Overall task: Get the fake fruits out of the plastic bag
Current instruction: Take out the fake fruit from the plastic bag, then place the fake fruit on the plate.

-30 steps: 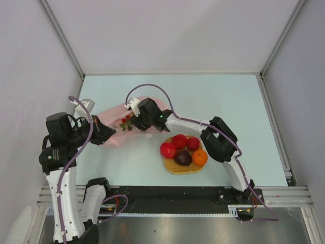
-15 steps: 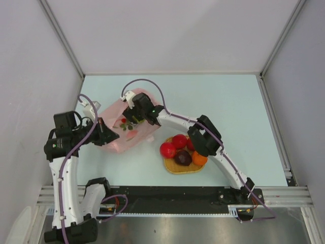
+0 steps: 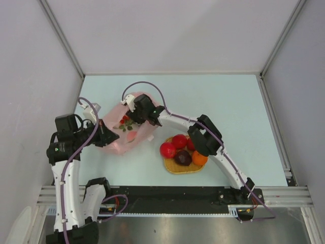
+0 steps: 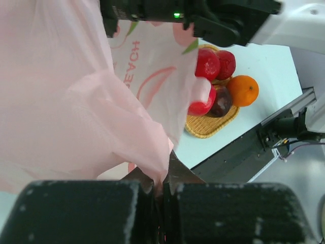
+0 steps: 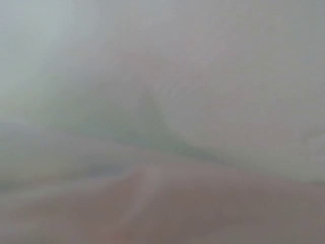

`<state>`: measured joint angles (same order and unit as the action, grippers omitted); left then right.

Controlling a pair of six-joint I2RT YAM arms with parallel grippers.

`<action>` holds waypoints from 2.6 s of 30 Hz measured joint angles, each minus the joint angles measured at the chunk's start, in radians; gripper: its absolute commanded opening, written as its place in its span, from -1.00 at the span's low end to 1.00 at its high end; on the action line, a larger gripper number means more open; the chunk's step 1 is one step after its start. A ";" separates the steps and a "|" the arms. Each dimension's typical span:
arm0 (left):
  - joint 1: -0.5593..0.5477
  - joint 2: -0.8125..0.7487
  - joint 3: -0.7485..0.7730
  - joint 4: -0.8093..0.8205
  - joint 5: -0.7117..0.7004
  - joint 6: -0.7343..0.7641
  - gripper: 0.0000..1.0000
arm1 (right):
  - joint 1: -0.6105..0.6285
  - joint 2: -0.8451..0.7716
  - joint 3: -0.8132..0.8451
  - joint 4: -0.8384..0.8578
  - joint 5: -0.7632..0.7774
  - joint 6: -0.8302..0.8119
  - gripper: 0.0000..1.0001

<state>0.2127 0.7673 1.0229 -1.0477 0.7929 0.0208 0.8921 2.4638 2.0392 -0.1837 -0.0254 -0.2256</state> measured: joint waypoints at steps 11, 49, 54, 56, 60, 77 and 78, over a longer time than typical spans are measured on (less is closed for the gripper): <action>0.000 -0.006 -0.113 0.228 0.008 -0.147 -0.99 | 0.080 -0.377 -0.222 -0.098 -0.219 -0.019 -0.14; 0.000 -0.006 -0.193 0.441 -0.032 -0.275 -0.99 | 0.055 -1.336 -1.193 -0.365 -0.370 -0.384 -0.17; 0.000 -0.031 -0.217 0.441 -0.035 -0.275 -0.99 | 0.112 -1.350 -1.250 -0.264 -0.322 -0.265 -0.17; 0.000 -0.047 -0.229 0.440 -0.035 -0.276 -0.99 | 0.134 -1.353 -1.265 -0.229 -0.306 -0.219 -0.16; 0.000 -0.071 -0.251 0.441 -0.035 -0.284 -1.00 | 0.157 -1.356 -1.279 -0.192 -0.276 -0.180 -0.15; 0.000 -0.154 -0.291 0.440 -0.055 -0.318 -0.99 | 0.257 -1.306 -1.288 -0.106 -0.153 -0.117 -0.08; 0.000 -0.153 -0.291 0.438 -0.055 -0.318 -1.00 | 0.260 -1.306 -1.290 -0.106 -0.147 -0.117 -0.07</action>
<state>0.2131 0.6147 0.7319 -0.6094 0.7376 -0.2970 1.1519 1.1580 0.7494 -0.2897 -0.1726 -0.3428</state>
